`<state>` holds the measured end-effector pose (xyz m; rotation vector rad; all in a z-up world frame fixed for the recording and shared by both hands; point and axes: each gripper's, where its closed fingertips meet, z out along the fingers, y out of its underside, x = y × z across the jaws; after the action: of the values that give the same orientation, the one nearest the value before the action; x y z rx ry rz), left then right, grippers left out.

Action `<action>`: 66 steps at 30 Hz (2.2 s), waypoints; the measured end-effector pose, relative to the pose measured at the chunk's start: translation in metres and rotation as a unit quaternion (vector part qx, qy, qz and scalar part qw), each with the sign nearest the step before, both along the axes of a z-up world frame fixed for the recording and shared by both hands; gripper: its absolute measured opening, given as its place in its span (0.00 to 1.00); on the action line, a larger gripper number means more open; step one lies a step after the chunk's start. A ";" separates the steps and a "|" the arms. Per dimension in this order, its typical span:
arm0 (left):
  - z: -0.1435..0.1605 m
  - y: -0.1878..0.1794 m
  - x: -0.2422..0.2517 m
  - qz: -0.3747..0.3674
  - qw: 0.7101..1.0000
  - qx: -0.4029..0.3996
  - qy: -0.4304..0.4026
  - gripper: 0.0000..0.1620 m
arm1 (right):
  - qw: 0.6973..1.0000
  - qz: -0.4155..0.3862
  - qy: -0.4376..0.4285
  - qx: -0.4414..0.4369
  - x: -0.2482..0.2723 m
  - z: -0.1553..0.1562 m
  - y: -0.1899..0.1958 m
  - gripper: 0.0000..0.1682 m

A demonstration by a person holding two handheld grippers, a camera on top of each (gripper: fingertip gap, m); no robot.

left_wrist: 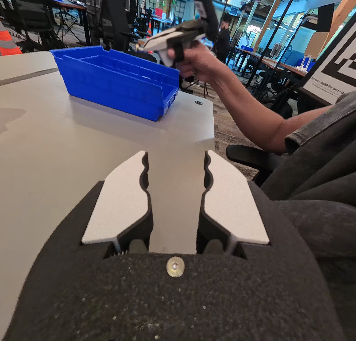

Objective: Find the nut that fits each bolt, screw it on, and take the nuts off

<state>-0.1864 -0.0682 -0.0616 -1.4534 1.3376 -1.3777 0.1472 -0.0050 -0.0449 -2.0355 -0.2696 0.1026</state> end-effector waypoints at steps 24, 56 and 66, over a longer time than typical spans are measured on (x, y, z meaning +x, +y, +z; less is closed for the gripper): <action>-0.027 0.037 0.001 0.130 0.989 0.028 0.069 0.30 | 0.928 0.244 0.254 0.119 -0.219 0.014 -0.026 0.06; -0.024 0.191 -0.273 0.337 0.788 -0.023 0.515 0.25 | 0.952 0.272 0.002 0.144 -0.273 -0.061 -0.032 0.06; -0.104 0.194 -0.297 0.338 0.700 -0.230 0.586 0.24 | 0.933 0.315 -0.069 0.162 -0.291 -0.068 -0.046 0.04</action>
<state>-0.4836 0.1254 -0.1660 -3.0340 0.8177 -0.1321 -0.1438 -0.0507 -0.1127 -1.5661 -0.9611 0.2921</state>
